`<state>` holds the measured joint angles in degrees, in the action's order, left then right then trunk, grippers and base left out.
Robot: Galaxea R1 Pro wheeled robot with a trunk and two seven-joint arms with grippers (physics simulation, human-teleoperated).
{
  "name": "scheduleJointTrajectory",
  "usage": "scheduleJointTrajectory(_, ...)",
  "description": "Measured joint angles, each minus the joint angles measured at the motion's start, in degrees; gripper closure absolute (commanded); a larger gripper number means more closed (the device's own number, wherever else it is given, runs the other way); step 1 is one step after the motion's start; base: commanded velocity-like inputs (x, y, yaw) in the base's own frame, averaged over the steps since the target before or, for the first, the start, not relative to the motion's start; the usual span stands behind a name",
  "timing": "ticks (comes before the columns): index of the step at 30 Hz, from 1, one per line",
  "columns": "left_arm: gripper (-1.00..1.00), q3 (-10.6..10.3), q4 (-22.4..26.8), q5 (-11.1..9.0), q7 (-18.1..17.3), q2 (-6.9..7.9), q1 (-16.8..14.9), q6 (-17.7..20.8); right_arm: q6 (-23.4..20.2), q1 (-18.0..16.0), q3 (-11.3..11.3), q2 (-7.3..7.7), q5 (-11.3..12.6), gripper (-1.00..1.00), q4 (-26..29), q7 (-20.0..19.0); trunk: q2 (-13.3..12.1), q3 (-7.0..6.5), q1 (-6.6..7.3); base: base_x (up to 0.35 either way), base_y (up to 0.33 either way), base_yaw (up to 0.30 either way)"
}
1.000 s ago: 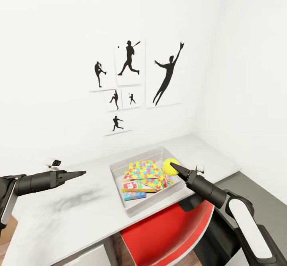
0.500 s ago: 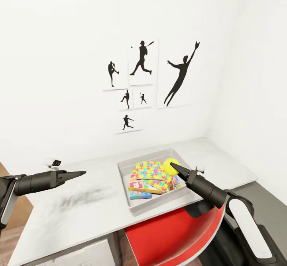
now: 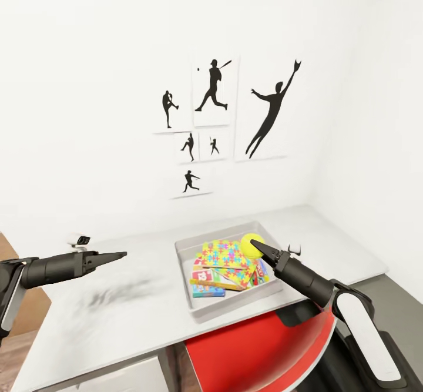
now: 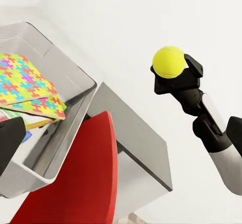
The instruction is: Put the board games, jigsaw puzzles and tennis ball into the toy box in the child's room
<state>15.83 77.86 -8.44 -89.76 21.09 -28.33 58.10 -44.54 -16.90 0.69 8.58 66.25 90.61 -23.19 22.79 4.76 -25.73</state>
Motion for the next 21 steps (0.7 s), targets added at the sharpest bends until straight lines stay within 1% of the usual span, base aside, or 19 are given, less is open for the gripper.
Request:
scheduleJointTrajectory(6,-1.00,0.0,0.0,0.0,0.0,0.00,0.0,0.0,0.0,0.0,0.0,-0.01,0.0,1.00,0.0,0.0,0.0,0.00,0.00,0.185,-0.165,0.273)
scheduleJointTrajectory(10,-1.00,0.0,0.0,0.0,0.0,-0.01,0.0,0.0,0.0,0.0,0.0,-0.01,0.0,1.00,0.0,0.0,0.0,0.00,0.01,0.212,-0.074,0.251)
scheduleJointTrajectory(13,-1.00,0.0,0.0,0.0,0.0,-0.01,0.0,0.0,0.0,0.0,0.0,0.06,0.0,1.00,0.0,0.0,0.0,0.00,0.00,0.140,-0.076,0.080)
scheduleJointTrajectory(21,-1.00,0.0,0.0,0.0,0.0,-0.01,0.0,0.0,0.0,0.0,0.0,0.06,0.0,1.00,0.0,0.0,0.0,0.00,-0.01,0.041,-0.060,0.009)
